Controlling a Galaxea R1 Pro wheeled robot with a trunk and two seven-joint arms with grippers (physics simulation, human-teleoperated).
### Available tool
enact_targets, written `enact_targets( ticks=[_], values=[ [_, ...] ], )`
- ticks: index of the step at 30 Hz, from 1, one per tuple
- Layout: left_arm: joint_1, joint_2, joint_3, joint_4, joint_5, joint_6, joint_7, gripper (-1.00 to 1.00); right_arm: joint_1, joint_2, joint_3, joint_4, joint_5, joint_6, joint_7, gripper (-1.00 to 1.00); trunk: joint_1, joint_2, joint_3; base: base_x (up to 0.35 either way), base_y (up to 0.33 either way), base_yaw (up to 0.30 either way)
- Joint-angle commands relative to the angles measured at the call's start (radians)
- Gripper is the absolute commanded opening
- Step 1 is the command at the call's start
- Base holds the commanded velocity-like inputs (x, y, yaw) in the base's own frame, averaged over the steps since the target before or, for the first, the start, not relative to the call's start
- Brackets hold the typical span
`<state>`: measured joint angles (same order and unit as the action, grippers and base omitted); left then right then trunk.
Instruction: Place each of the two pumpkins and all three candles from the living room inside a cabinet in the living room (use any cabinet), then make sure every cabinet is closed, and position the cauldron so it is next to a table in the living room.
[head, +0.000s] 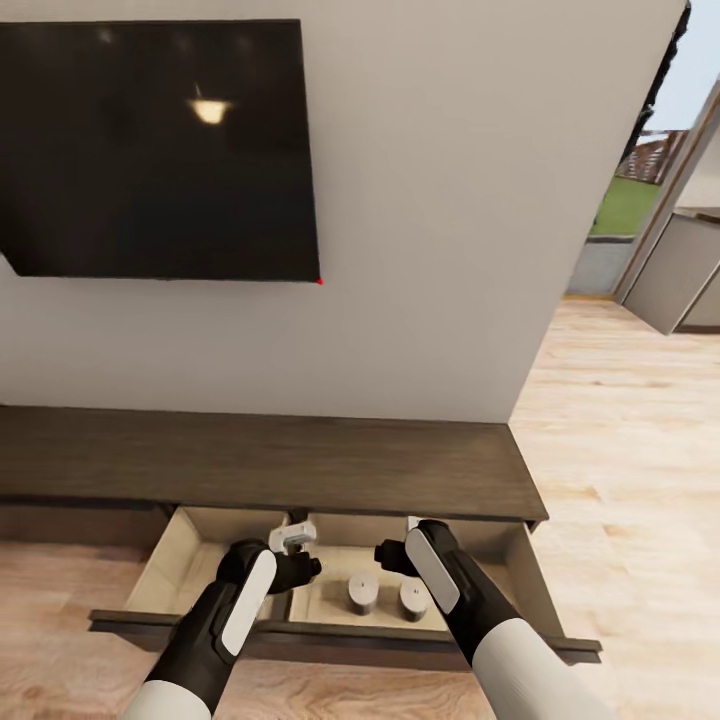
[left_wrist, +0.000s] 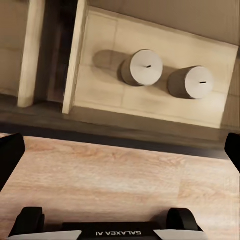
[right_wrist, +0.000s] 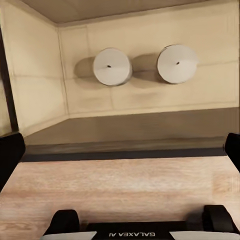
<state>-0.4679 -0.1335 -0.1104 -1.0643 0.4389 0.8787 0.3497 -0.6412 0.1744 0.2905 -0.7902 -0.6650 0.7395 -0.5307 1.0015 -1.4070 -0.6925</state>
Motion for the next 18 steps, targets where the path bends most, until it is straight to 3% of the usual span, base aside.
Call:
enact_targets(
  ticks=[1, 18],
  values=[
    [0.000, 0.000, 0.000, 0.000, 0.000, 0.000, 0.000, 1.00, 0.000, 0.000, 0.000, 0.000, 0.001, 0.000, 0.000, 1.00, -0.004, 0.007, 0.003, 0.000, 0.000, 0.288],
    [0.000, 0.000, 0.000, 0.001, -0.002, 0.000, 0.000, 1.00, 0.000, 0.000, 0.001, 0.000, 0.007, -0.002, -0.001, 1.00, -0.069, 0.126, 0.057, 0.000, 0.000, 0.290]
  ],
)
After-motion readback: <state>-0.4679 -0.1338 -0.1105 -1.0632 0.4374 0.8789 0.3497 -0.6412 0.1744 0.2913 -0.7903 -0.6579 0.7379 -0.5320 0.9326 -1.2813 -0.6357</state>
